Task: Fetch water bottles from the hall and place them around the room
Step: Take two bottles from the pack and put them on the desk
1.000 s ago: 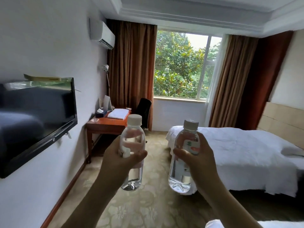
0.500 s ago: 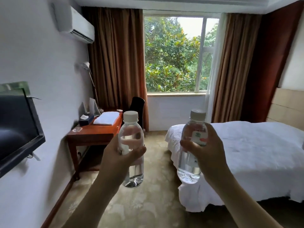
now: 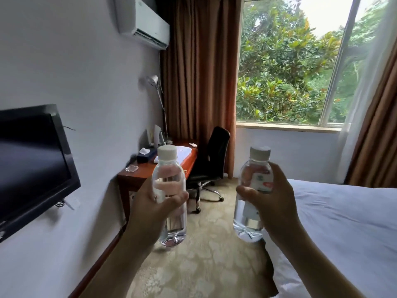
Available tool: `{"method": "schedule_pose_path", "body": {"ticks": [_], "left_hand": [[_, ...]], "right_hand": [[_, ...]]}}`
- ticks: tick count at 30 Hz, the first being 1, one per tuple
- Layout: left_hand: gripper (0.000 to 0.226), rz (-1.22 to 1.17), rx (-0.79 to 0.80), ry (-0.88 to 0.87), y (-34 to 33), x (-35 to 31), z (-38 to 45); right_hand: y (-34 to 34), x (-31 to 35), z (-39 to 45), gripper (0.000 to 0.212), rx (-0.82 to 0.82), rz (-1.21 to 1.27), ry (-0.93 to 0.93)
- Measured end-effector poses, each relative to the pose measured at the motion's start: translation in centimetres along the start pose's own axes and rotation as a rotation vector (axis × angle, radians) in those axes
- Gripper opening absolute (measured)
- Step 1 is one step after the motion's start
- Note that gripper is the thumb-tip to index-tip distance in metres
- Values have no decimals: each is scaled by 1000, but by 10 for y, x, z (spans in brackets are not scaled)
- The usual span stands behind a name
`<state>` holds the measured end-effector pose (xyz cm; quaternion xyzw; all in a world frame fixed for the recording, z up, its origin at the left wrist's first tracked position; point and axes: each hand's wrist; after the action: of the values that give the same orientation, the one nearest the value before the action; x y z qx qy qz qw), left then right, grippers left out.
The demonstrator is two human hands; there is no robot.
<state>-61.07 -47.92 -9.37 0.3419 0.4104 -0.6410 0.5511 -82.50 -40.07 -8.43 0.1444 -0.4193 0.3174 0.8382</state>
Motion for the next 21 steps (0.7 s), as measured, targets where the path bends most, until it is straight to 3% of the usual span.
{"method": "schedule_pose_path", "body": {"ticks": [10,21], "left_hand": [[43,-54,-29,83,-57,146,206],[47,9,-22,74,-134,253,385]], "right_hand": [[-132,-147,150,47,36,-43,-4],[-225,-270,308,40,55,51,-53]]}}
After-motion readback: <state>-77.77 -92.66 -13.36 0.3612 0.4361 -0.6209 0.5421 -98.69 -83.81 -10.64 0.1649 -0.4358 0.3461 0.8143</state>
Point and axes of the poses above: each hand's wrist, its own z-axis towards the middle knuckle, its own y-axis out of the back of the hand, x = y × z, and after that the axes turned 15 degrees about -x, right-handed
